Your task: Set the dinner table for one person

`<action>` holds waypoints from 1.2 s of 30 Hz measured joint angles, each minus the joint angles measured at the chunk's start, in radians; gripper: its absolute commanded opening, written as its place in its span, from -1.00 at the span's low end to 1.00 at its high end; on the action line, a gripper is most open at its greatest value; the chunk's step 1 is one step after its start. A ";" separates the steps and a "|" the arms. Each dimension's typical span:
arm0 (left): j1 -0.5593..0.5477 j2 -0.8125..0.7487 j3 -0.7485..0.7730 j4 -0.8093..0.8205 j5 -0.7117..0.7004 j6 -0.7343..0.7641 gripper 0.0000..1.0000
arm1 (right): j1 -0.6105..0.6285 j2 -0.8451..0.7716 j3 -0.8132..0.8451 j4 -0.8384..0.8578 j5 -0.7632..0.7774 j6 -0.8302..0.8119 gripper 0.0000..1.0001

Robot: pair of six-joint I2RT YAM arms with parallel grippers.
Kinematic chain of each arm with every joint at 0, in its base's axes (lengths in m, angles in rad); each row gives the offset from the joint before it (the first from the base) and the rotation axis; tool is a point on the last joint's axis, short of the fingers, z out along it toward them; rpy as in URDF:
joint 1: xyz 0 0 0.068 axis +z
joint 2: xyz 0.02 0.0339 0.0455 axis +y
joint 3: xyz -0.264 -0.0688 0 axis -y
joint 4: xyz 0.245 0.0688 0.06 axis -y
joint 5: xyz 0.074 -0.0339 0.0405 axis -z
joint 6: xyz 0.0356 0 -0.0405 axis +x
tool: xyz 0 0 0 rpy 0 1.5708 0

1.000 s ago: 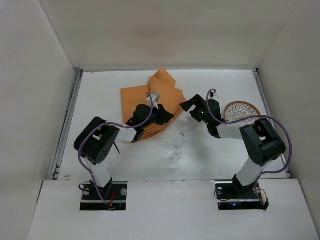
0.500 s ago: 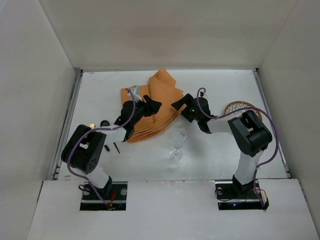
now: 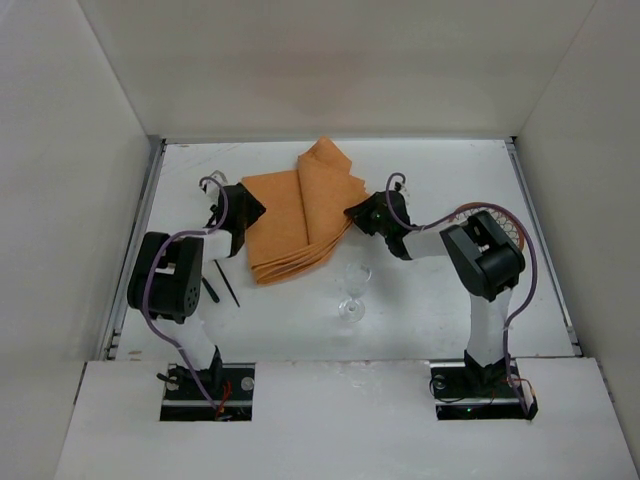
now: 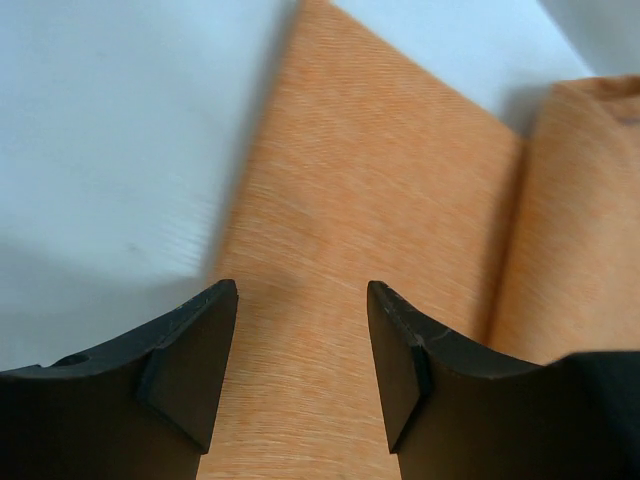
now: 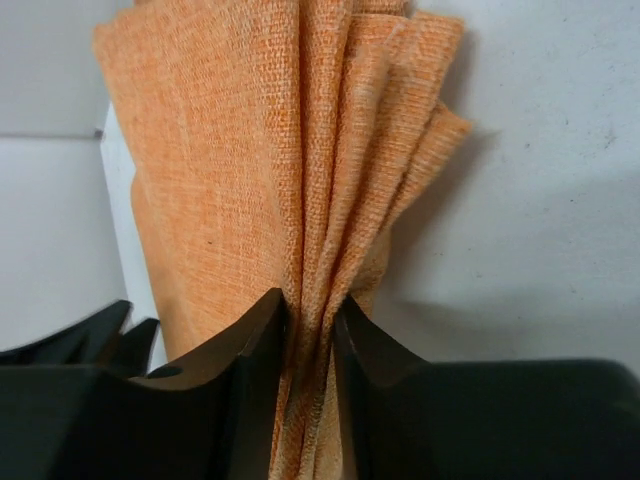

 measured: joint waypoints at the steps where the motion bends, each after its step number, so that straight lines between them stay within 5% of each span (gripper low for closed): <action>1: 0.002 0.005 0.006 -0.024 -0.028 0.010 0.06 | 0.000 0.000 0.000 0.003 0.006 0.001 -0.56; 6: -0.001 0.040 0.039 -0.104 -0.119 0.050 -0.05 | 0.000 -0.018 -0.031 0.027 0.031 0.001 -0.65; 10: -0.005 0.114 0.106 -0.114 -0.130 0.065 -0.69 | -0.001 -0.059 -0.074 0.036 0.047 -0.008 -0.65; 13: -0.008 0.147 0.134 -0.101 -0.119 0.064 -0.86 | -0.002 -0.113 -0.119 0.050 0.053 -0.016 -0.68; 26: -0.042 0.200 0.239 -0.111 -0.074 0.011 -1.00 | 0.055 -0.481 -0.422 -0.003 0.275 -0.025 -0.71; 33: -0.030 0.225 0.316 -0.139 -0.072 0.011 -1.00 | 0.111 -0.586 -0.541 -0.134 0.351 0.005 -0.35; 36: -0.022 0.248 0.367 -0.147 -0.071 0.018 -1.00 | 0.111 -0.647 -0.566 -0.185 0.374 -0.001 0.01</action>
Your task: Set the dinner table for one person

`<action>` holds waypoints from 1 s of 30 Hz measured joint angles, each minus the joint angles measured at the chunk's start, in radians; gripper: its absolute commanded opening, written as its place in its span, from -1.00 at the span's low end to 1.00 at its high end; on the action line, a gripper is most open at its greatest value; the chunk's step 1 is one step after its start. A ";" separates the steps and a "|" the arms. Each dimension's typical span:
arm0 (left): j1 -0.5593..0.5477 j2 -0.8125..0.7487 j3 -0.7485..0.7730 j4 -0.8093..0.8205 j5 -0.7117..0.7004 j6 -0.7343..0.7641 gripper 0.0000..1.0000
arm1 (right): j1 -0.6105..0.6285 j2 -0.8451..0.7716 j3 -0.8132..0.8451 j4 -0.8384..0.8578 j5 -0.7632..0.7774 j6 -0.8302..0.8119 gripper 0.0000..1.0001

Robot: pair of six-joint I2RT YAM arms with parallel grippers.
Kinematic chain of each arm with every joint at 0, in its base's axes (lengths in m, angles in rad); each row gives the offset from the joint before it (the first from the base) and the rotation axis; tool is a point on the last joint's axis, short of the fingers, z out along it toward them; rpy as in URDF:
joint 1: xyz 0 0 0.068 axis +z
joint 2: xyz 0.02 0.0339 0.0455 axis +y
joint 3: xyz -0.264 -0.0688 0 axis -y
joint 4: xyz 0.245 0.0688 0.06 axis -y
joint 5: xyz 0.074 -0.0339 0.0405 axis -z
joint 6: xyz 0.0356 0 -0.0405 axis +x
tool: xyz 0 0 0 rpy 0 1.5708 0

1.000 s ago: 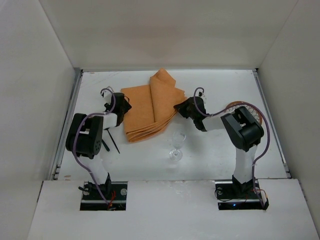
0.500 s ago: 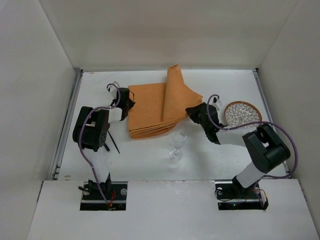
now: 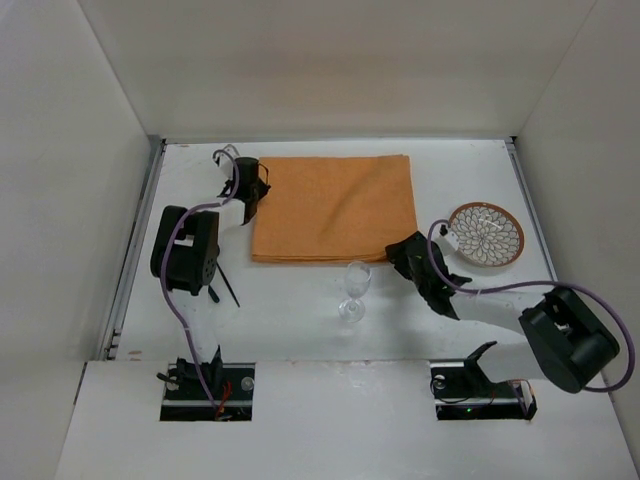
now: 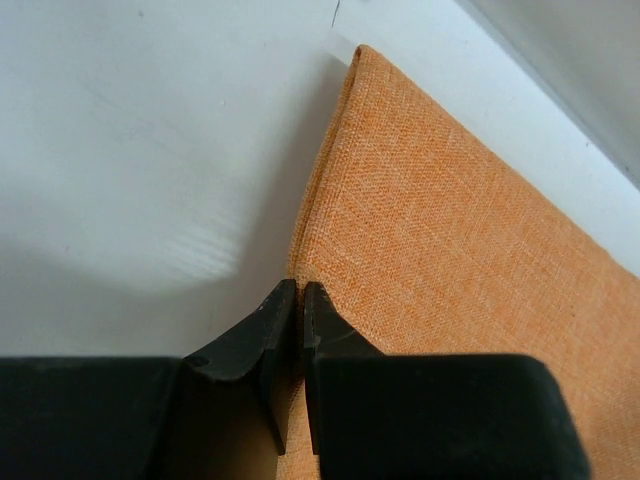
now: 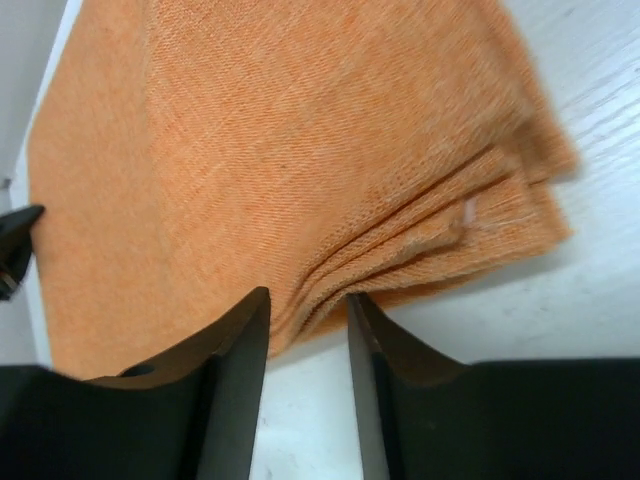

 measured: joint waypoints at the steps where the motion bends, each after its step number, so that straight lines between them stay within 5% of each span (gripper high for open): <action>1: 0.003 0.010 0.019 -0.005 0.000 0.002 -1.00 | 0.000 -0.024 -0.006 -0.013 0.006 -0.003 0.17; 8: 0.023 0.046 0.092 -0.027 -0.002 0.024 -0.93 | 0.000 -0.189 -0.019 -0.092 0.034 -0.095 0.36; 9: 0.024 0.047 0.094 -0.029 -0.003 0.024 -0.89 | 0.000 -0.192 -0.013 -0.102 0.034 -0.119 0.26; 12: 0.024 0.047 0.094 -0.031 -0.009 0.023 -0.57 | -0.023 -0.142 0.043 -0.135 0.003 -0.211 -0.55; 15: 0.024 0.014 0.056 -0.022 -0.027 0.020 -0.33 | -0.075 -0.039 0.153 -0.161 -0.065 -0.290 -0.71; 20: -0.001 -0.166 -0.098 -0.003 -0.089 0.019 -0.23 | -0.146 0.161 0.405 -0.166 -0.200 -0.412 -0.57; 23: -0.040 -0.228 -0.116 0.030 -0.094 0.032 -0.08 | -0.201 0.277 0.552 -0.168 -0.248 -0.447 0.12; 25: -0.061 -0.212 -0.079 0.033 -0.071 0.045 -0.03 | -0.258 0.346 0.630 -0.177 -0.261 -0.463 0.34; 30: -0.074 -0.045 0.105 -0.024 -0.026 0.079 0.03 | -0.397 0.506 0.803 -0.266 -0.274 -0.492 0.44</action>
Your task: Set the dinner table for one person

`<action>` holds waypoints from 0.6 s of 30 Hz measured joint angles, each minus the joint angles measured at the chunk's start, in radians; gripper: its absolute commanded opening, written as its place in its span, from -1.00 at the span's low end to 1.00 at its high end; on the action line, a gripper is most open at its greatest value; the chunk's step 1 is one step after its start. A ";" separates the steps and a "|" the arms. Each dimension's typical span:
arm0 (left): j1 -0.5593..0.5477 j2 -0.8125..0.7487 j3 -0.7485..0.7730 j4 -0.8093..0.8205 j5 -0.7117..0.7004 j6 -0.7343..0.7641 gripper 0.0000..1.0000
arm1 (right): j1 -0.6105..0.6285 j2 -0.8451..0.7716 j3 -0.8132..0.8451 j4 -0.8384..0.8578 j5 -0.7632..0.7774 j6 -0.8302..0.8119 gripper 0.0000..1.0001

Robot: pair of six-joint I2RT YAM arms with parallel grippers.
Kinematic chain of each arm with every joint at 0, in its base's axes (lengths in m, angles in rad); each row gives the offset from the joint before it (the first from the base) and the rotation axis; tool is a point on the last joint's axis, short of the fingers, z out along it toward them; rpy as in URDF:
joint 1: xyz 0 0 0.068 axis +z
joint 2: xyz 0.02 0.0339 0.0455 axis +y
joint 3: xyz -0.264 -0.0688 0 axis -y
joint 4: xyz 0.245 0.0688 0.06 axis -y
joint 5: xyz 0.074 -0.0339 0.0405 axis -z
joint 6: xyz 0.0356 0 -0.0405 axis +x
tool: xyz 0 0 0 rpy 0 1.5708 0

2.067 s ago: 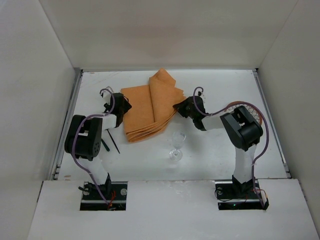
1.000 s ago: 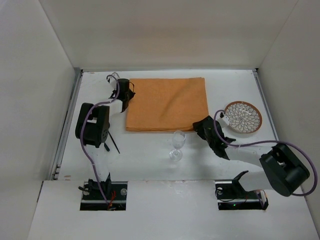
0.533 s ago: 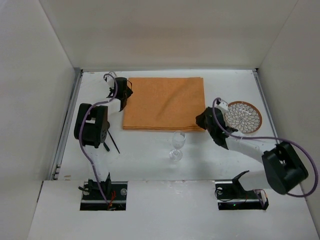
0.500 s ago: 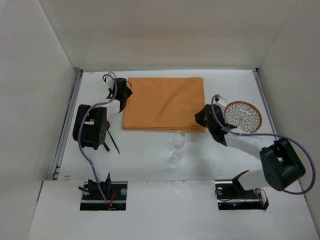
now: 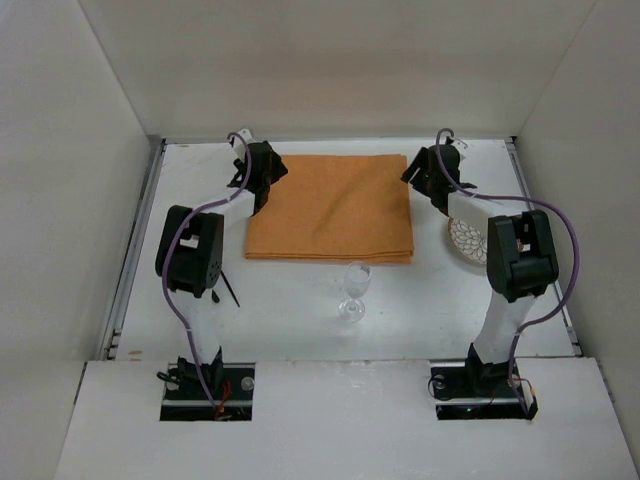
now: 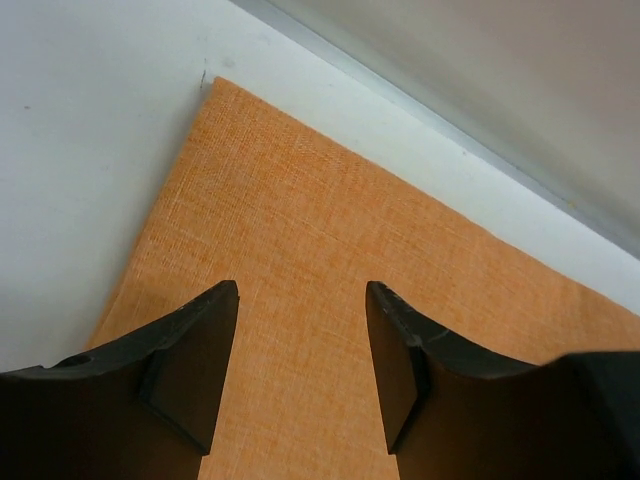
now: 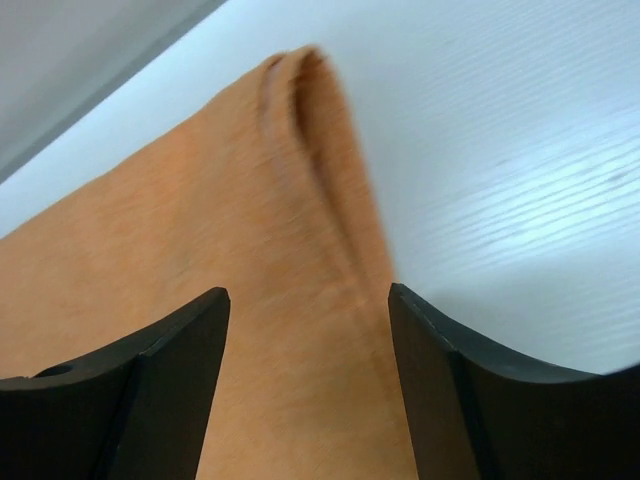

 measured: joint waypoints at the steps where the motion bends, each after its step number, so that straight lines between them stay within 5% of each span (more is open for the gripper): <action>1: 0.004 0.035 0.035 -0.016 0.003 0.008 0.03 | -0.016 0.026 0.029 -0.022 -0.003 -0.010 0.45; 9: 0.032 0.256 0.269 -0.143 0.026 0.065 -0.01 | -0.032 0.160 0.235 -0.134 -0.089 -0.051 0.28; 18: 0.080 0.304 0.286 -0.146 0.088 -0.018 -0.07 | -0.089 0.344 0.455 -0.193 -0.204 0.028 0.24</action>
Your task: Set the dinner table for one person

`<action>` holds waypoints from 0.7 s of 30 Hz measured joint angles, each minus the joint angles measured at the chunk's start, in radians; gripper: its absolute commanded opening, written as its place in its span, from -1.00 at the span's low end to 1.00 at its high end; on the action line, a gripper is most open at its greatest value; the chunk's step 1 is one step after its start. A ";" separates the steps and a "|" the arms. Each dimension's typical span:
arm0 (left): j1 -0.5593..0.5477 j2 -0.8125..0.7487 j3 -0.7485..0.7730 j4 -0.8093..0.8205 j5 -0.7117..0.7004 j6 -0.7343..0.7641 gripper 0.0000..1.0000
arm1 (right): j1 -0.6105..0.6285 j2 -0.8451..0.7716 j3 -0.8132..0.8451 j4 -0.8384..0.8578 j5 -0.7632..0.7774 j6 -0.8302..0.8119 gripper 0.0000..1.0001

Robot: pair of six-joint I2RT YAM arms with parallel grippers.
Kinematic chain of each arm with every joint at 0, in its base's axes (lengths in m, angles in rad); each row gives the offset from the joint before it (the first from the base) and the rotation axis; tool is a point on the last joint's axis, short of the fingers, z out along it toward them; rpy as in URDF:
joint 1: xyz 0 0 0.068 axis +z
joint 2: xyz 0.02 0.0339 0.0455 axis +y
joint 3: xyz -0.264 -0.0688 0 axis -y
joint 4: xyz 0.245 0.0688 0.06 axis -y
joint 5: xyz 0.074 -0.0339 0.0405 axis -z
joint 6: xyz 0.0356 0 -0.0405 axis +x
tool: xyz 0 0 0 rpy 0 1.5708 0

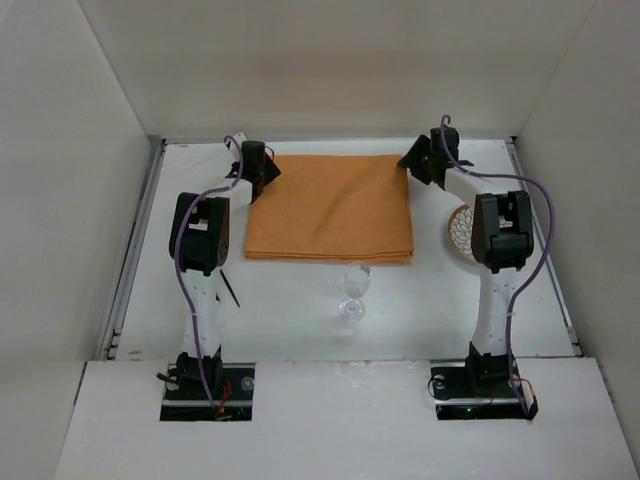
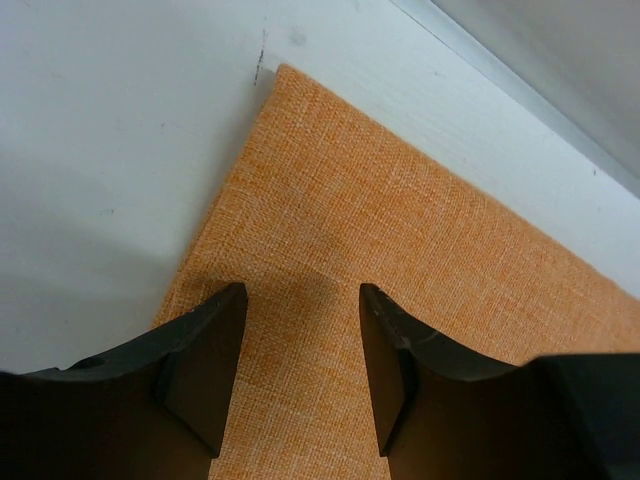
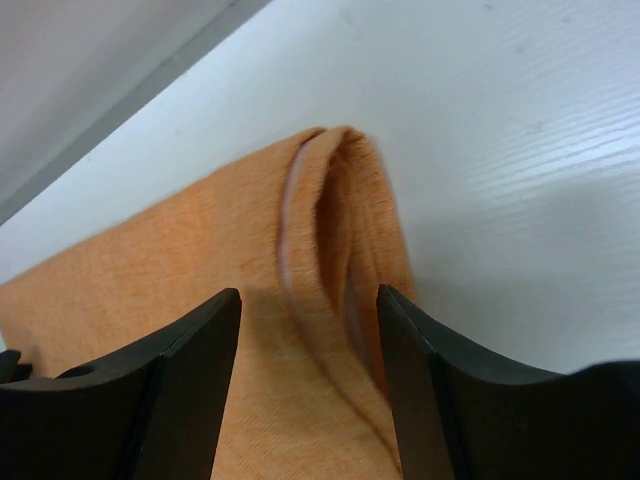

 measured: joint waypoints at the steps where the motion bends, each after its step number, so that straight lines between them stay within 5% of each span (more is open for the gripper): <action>1: 0.005 0.001 0.000 0.002 0.007 -0.010 -0.07 | -0.006 0.012 0.005 -0.007 -0.010 0.006 0.17; 6: 0.023 0.002 0.000 0.009 0.018 -0.041 -0.08 | -0.032 0.048 0.010 -0.024 -0.097 0.041 -0.77; 9: 0.029 0.002 0.000 0.010 0.017 -0.051 -0.08 | -0.039 0.060 0.025 -0.024 -0.122 0.074 -0.88; 14: 0.031 0.018 0.019 0.014 0.017 -0.056 -0.08 | -0.053 0.095 0.124 -0.058 -0.132 0.097 -0.84; 18: 0.031 0.032 0.038 0.023 0.016 -0.061 -0.06 | -0.053 0.190 0.308 -0.092 -0.109 0.090 -0.17; 21: 0.032 0.032 0.037 0.027 0.016 -0.064 -0.02 | -0.064 0.203 0.325 -0.104 -0.068 0.080 0.05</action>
